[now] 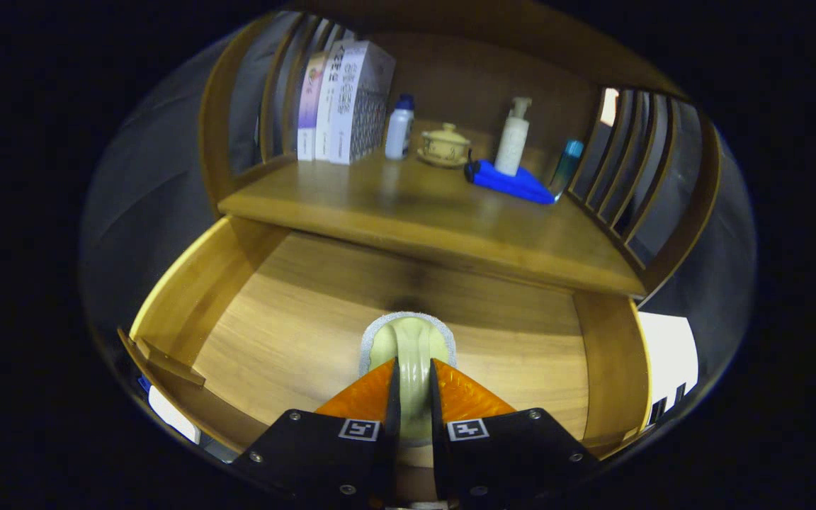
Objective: Pull open the drawer, take out the items inside it, and place them on the countertop above the cabinet.
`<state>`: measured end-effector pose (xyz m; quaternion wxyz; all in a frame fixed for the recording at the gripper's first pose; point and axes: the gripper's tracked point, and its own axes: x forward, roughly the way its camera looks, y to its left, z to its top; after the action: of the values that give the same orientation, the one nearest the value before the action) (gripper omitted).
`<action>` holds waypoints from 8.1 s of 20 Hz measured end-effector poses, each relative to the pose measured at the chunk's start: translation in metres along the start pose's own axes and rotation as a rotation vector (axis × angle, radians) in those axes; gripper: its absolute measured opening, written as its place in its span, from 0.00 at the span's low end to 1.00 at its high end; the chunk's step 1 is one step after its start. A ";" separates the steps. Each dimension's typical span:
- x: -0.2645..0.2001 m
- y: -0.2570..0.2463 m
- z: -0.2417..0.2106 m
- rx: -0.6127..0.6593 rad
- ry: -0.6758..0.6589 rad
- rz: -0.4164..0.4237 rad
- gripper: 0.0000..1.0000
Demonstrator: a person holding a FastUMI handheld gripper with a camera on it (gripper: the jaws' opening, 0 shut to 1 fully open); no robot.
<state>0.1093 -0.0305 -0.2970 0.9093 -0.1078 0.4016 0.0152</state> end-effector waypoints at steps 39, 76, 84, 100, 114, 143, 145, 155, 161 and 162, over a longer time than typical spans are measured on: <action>0.131 -0.073 0.158 0.133 -0.248 -0.011 0.35; -0.117 -0.004 -0.087 0.141 -0.563 -0.063 0.95; -0.107 -0.018 -0.091 0.103 -0.548 -0.153 0.95; -0.075 -0.025 -0.094 0.185 -0.499 -0.093 0.94; -0.016 -0.037 -0.040 0.174 -0.536 -0.104 0.94; -0.014 -0.104 0.099 -0.049 -0.640 -0.151 0.95; -0.051 -0.111 0.124 -0.066 -0.652 -0.149 0.95; -0.196 -0.078 0.132 0.044 -0.666 -0.106 0.94; -0.248 -0.059 0.118 0.116 -0.673 -0.099 0.94; -0.257 -0.056 0.121 0.133 -0.690 -0.089 0.94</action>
<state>0.0298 -0.0451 -0.0193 0.9962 -0.0542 0.0659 -0.0149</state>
